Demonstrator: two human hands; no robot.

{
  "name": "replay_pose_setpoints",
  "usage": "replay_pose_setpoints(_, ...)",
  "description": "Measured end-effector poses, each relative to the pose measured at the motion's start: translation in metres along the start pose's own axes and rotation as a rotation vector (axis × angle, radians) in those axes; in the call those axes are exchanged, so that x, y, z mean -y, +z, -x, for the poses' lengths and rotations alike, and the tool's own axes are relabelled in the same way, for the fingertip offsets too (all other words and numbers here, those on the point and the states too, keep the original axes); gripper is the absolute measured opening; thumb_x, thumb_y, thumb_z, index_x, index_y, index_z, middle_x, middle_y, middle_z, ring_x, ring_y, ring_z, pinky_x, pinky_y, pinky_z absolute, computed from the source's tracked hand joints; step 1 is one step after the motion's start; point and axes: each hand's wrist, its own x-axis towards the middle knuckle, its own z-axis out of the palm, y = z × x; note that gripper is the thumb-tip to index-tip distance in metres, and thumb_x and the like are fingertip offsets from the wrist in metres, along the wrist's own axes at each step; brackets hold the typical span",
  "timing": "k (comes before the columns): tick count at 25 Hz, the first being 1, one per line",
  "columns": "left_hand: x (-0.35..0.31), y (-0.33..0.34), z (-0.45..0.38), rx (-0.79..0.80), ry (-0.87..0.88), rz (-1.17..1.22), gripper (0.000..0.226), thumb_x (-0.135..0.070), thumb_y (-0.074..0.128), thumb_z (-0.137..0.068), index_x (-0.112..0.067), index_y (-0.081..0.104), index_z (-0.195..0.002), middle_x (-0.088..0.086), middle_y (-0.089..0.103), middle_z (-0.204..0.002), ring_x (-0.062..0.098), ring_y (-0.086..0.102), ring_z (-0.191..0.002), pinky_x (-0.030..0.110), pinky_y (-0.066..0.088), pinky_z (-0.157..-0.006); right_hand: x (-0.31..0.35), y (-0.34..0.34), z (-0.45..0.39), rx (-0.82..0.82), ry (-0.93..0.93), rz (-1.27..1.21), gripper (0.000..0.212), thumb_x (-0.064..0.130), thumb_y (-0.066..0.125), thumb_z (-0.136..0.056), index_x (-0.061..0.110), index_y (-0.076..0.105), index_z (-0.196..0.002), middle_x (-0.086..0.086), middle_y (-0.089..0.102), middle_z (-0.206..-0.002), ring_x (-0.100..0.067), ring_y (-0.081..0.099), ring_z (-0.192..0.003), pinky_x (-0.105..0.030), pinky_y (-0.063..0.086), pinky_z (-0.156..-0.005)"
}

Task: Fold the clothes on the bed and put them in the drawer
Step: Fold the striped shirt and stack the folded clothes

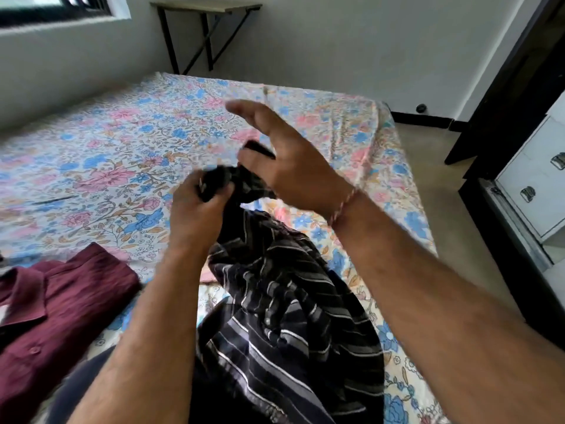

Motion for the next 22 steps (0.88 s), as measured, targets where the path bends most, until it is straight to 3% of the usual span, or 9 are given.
replay_pose_setpoints(4, 0.021, -0.029, -0.016, -0.475, -0.386, -0.042, 0.042, -0.02, 0.067, -0.089, -0.01, 0.06, -0.129, 0.011, 0.067, -0.123, 0.023, 0.062, -0.103, 0.03, 0.044, -0.084, -0.033, 0.014, 0.103, -0.244, 0.2, 0.172, 0.038, 0.01, 0.071, -0.093, 0.021, 0.062, -0.128, 0.006, 0.065, -0.119, -0.005, 0.062, -0.105, -0.023, 0.055, -0.093)
replay_pose_setpoints(6, 0.007, -0.034, -0.015, -0.518, -0.07, -0.333, 0.051, -0.022, 0.065, -0.087, -0.015, 0.052, -0.136, 0.008, 0.058, -0.133, 0.023, 0.056, -0.118, 0.023, 0.037, -0.092, -0.041, 0.013, 0.163, -0.299, 0.441, 0.142, 0.026, 0.012, 0.073, -0.092, 0.028, 0.067, -0.111, 0.015, 0.068, -0.097, 0.0, 0.065, -0.086, -0.013, 0.054, -0.074)
replay_pose_setpoints(8, -0.016, -0.027, -0.009, -0.069, 0.317, -0.31, 0.038, -0.023, 0.063, -0.085, -0.024, 0.059, -0.123, -0.003, 0.066, -0.115, 0.011, 0.063, -0.1, 0.018, 0.047, -0.082, -0.041, 0.009, 0.22, -0.243, 0.63, 0.167, 0.02, 0.016, 0.074, -0.092, 0.035, 0.068, -0.093, 0.016, 0.068, -0.081, -0.003, 0.064, -0.073, -0.011, 0.049, -0.061)
replay_pose_setpoints(11, -0.018, -0.014, 0.014, 0.932, 0.433, -0.646, 0.026, -0.036, 0.076, -0.088, -0.031, 0.069, -0.113, -0.014, 0.072, -0.099, 0.001, 0.067, -0.088, 0.02, 0.052, -0.079, -0.022, 0.006, 0.269, 0.004, 0.779, 0.155, 0.009, 0.046, 0.075, -0.086, 0.041, 0.068, -0.084, 0.019, 0.07, -0.077, -0.003, 0.065, -0.07, -0.027, 0.056, -0.069)
replay_pose_setpoints(13, 0.01, -0.005, 0.028, 1.165, 0.474, -1.003, 0.034, -0.037, 0.081, -0.084, -0.028, 0.072, -0.116, -0.008, 0.071, -0.104, 0.015, 0.068, -0.096, 0.032, 0.053, -0.086, -0.02, 0.018, 0.285, 0.186, 0.833, 0.367, 0.044, 0.07, 0.071, -0.076, 0.048, 0.061, -0.113, 0.027, 0.064, -0.11, 0.004, 0.061, -0.099, -0.031, 0.056, -0.091)
replay_pose_setpoints(15, 0.024, 0.0, 0.036, 1.152, 0.498, -1.093, 0.025, -0.025, 0.077, -0.086, -0.024, 0.074, -0.111, -0.001, 0.072, -0.103, 0.026, 0.067, -0.099, 0.036, 0.052, -0.086, -0.032, 0.036, 0.298, 0.238, 0.851, 0.721, 0.07, 0.066, 0.075, -0.078, 0.039, 0.049, -0.137, 0.019, 0.048, -0.133, -0.008, 0.049, -0.125, -0.038, 0.047, -0.104)
replay_pose_setpoints(17, 0.017, -0.005, 0.035, 1.009, 0.472, -0.947, 0.022, -0.013, 0.067, -0.089, -0.022, 0.072, -0.108, 0.0, 0.073, -0.098, 0.027, 0.068, -0.095, 0.035, 0.05, -0.082, -0.044, 0.038, 0.301, 0.112, 0.841, 0.738, 0.039, 0.042, 0.075, -0.087, 0.032, 0.062, -0.122, 0.014, 0.056, -0.119, -0.019, 0.058, -0.114, -0.04, 0.051, -0.091)
replay_pose_setpoints(19, 0.002, -0.017, 0.031, 0.803, 0.435, -0.739, 0.025, -0.009, 0.057, -0.09, -0.022, 0.069, -0.109, 0.0, 0.072, -0.098, 0.022, 0.068, -0.092, 0.034, 0.051, -0.082, -0.054, 0.019, 0.293, -0.201, 0.938, 0.388, 0.006, 0.026, 0.066, -0.098, 0.027, 0.066, -0.103, 0.012, 0.067, -0.097, -0.018, 0.068, -0.087, -0.039, 0.057, -0.078)
replay_pose_setpoints(22, -0.018, -0.038, 0.036, 0.634, 0.415, -0.463, 0.018, -0.02, 0.06, -0.09, -0.028, 0.069, -0.103, -0.007, 0.074, -0.095, 0.012, 0.07, -0.091, 0.032, 0.052, -0.081, -0.053, -0.035, 0.259, -0.605, 1.024, -0.371, 0.015, 0.019, 0.059, -0.105, 0.023, 0.069, -0.095, -0.004, 0.076, -0.096, -0.016, 0.071, -0.079, -0.04, 0.058, -0.083)
